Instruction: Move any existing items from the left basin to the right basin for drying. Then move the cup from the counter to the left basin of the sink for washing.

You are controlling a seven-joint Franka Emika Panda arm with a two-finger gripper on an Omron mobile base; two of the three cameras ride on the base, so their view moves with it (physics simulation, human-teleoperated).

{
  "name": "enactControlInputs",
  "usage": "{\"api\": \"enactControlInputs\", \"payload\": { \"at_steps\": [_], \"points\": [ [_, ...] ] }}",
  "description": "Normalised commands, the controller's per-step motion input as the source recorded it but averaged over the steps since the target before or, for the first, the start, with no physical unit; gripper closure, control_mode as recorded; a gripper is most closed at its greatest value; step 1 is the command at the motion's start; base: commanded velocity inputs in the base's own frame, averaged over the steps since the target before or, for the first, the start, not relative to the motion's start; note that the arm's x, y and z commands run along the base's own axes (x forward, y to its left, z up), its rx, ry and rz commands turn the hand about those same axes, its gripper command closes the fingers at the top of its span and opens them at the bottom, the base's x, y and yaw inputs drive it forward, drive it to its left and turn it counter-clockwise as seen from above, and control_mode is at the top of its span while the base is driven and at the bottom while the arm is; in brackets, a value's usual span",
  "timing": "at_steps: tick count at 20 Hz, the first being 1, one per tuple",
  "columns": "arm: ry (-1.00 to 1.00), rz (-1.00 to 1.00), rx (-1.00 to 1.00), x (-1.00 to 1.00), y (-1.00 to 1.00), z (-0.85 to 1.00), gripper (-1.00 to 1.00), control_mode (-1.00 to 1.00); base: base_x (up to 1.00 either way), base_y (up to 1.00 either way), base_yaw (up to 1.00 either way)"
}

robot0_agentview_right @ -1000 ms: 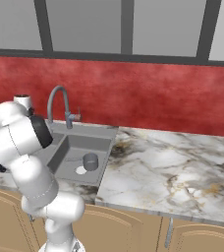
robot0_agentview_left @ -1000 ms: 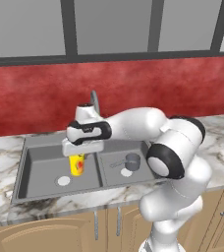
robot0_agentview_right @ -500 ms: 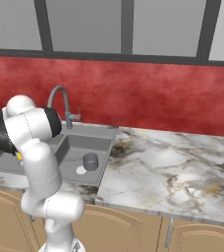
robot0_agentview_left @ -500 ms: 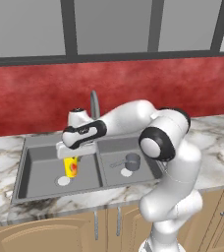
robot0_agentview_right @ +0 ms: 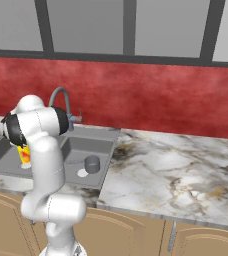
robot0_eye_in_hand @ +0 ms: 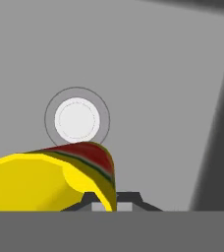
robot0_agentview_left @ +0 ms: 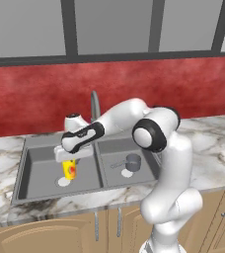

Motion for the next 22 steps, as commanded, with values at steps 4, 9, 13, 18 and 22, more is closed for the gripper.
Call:
{"api": "enactControlInputs", "payload": {
  "at_steps": [4,9,13,18,22],
  "points": [
    [-0.02,0.00,0.00,0.13,0.03,-0.33,1.00,-1.00,0.00,0.00,0.00],
    [-0.01,0.00,0.00,0.06,0.05,-0.35,1.00,-1.00,0.00,0.00,0.00],
    [0.00,-0.01,0.00,0.00,0.00,-0.33,1.00,-1.00,0.00,0.00,0.00],
    [-0.02,-0.01,0.00,0.00,0.00,-0.27,1.00,-1.00,0.00,0.00,0.00],
    [-0.05,0.00,0.00,0.00,0.00,-0.18,1.00,-1.00,0.00,0.00,0.00]
  ]
}}
